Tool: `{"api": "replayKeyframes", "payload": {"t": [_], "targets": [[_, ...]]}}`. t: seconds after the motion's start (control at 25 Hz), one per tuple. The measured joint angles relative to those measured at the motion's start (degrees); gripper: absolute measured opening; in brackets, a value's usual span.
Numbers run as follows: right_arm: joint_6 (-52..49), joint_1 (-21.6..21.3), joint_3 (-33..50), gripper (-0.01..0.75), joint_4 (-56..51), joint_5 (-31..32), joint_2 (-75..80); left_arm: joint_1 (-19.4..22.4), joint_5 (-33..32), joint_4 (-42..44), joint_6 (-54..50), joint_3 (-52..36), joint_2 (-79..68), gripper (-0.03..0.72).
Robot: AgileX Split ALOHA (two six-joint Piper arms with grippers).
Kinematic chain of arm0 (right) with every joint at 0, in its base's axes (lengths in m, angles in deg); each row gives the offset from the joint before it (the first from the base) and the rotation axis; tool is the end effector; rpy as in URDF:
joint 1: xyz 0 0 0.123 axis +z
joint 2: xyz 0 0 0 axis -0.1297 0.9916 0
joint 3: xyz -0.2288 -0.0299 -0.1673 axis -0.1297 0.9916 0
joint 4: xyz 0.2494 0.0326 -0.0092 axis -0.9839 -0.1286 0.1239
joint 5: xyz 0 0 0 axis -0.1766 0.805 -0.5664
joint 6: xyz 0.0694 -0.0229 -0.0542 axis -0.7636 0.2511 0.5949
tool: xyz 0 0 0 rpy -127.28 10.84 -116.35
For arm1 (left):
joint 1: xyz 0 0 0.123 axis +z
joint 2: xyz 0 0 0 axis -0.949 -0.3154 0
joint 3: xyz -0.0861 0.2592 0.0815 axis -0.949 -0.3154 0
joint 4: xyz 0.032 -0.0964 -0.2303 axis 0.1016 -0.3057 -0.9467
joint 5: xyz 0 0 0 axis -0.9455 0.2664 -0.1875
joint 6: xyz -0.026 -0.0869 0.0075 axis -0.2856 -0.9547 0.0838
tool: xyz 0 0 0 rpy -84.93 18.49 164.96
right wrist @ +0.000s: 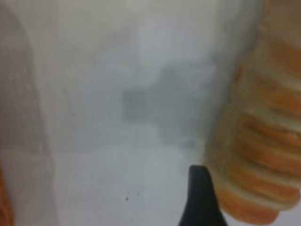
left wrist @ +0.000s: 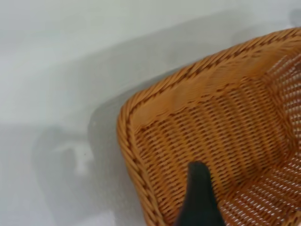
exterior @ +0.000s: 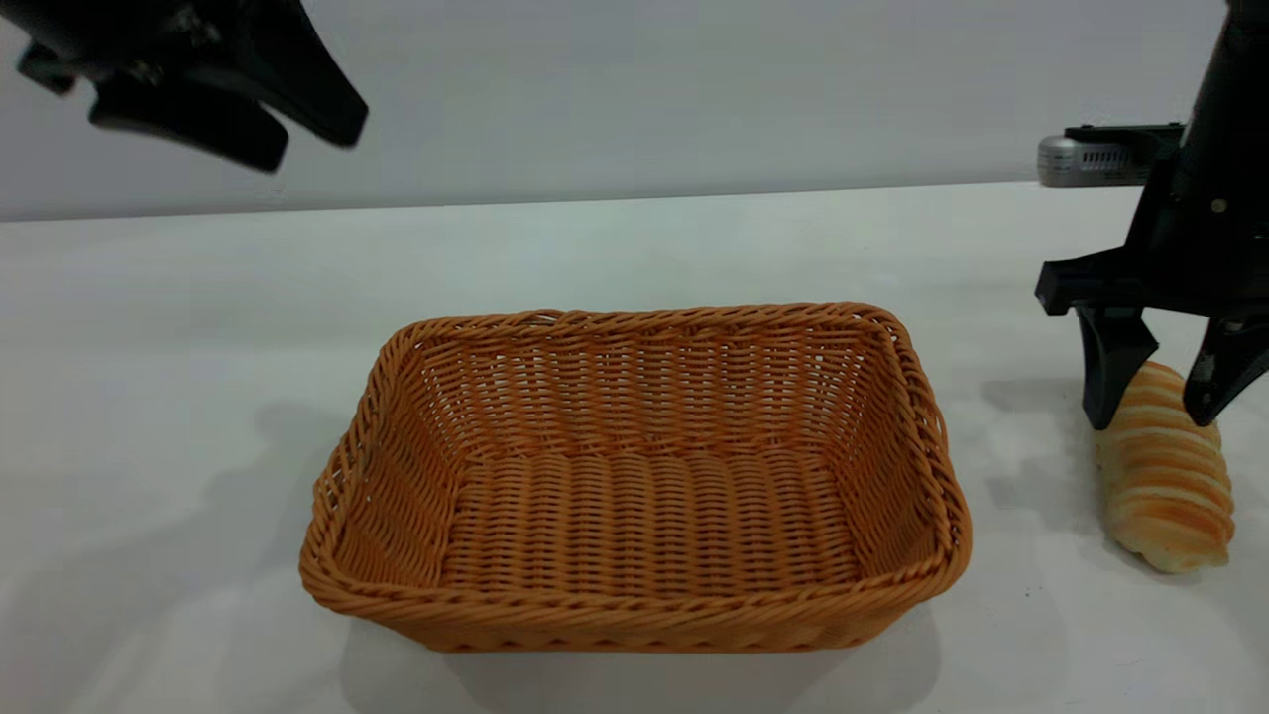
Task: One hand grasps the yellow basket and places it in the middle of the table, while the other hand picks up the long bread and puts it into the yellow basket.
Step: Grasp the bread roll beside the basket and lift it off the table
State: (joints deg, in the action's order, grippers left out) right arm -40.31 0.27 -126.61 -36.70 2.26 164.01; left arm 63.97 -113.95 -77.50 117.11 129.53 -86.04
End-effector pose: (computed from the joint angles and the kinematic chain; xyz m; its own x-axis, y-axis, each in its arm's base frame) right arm 0.3751 0.0528 0.0968 -0.9947 0.0421 -0.0937 0.0386 0.9985 0.0381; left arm 0.3354 -0.0799 0.2350 -0.8196 0.0830 -0.5669 0.3157 0.8911 -0.3260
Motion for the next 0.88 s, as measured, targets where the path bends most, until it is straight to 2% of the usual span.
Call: {"api": "replayKeyframes", "payload": {"t": [0.24, 0.6, 0.88], "targets": [[1.7, -0.6, -2.2, 0.579, 0.5, 0.3, 3.1, 0.0, -1.3, 0.0, 0.0, 0.0, 3.8, 0.594], [2.2, -4.3, -2.7, 0.579, 1.3, 0.5, 5.0, 0.0, -1.9, -0.3, 0.0, 0.0, 5.9, 0.594], [3.5, -4.5, -2.9, 0.579, 0.8, -0.8, 6.5, 0.0, -2.6, -2.2, 0.1, 0.0, 6.0, 0.594]]}}
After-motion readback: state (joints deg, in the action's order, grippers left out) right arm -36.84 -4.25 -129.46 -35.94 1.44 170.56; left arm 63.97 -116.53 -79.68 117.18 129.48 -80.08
